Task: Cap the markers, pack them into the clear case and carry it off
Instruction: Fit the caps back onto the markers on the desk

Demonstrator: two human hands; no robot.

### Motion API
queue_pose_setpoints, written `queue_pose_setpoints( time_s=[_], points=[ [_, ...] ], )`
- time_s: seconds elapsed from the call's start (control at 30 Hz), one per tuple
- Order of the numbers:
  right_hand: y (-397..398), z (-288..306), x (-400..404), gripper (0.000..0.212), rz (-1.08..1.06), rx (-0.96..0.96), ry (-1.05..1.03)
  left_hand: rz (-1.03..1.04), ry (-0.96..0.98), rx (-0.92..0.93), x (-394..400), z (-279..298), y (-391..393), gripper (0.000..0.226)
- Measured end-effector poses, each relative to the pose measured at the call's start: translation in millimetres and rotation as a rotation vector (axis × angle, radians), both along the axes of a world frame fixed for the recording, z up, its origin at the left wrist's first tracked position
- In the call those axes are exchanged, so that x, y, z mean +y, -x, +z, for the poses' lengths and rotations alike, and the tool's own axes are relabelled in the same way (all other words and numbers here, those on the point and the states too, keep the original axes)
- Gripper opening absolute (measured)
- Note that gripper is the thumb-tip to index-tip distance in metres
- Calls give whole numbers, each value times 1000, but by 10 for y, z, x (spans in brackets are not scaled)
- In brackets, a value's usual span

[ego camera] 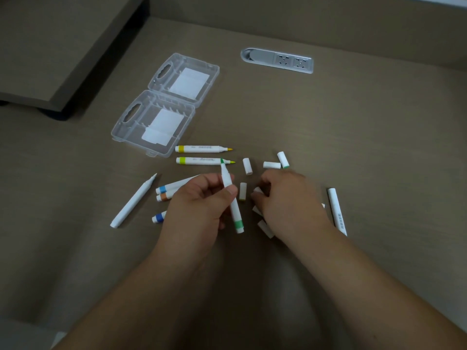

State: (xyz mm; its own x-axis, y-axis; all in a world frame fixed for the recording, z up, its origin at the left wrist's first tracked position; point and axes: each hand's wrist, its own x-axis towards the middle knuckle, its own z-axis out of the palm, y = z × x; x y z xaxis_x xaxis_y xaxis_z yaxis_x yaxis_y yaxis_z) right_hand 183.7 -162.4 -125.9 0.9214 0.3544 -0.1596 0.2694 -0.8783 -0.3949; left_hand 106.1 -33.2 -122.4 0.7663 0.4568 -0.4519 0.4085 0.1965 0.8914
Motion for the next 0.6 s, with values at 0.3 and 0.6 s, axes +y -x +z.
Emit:
queue_pose_setpoints(
  time_s=[0.3,0.6],
  points=[
    [8,281,-145,16,-698,1061,-1050,4,35,-34,-17,60,-52,15],
    [3,183,-268,11,-666,790,-851,13,86,-65,-90,150,-139,13]
  ],
)
